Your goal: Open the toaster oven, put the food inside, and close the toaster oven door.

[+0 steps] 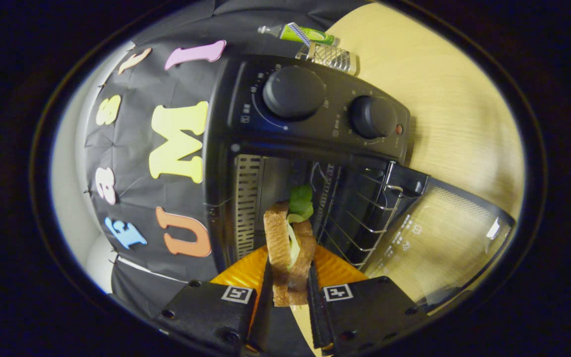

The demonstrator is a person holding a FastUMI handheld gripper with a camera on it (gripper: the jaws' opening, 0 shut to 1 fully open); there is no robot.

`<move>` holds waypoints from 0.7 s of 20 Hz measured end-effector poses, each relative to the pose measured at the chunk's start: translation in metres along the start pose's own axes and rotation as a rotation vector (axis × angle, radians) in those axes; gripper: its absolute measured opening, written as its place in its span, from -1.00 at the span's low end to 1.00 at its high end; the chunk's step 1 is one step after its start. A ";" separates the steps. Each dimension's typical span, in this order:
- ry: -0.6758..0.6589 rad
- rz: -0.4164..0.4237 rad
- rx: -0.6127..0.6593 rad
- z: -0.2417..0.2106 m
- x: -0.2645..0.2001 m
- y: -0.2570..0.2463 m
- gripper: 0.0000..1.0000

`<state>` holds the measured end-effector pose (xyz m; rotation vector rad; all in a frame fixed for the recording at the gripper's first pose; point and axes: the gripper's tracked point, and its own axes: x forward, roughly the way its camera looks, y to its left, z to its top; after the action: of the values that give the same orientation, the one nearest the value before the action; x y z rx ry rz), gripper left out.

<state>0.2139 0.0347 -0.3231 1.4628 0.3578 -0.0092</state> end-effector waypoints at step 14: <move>0.208 -0.230 -0.500 -0.059 -0.006 -0.015 0.83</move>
<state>0.1912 0.0893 -0.3403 0.9244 0.6466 0.0451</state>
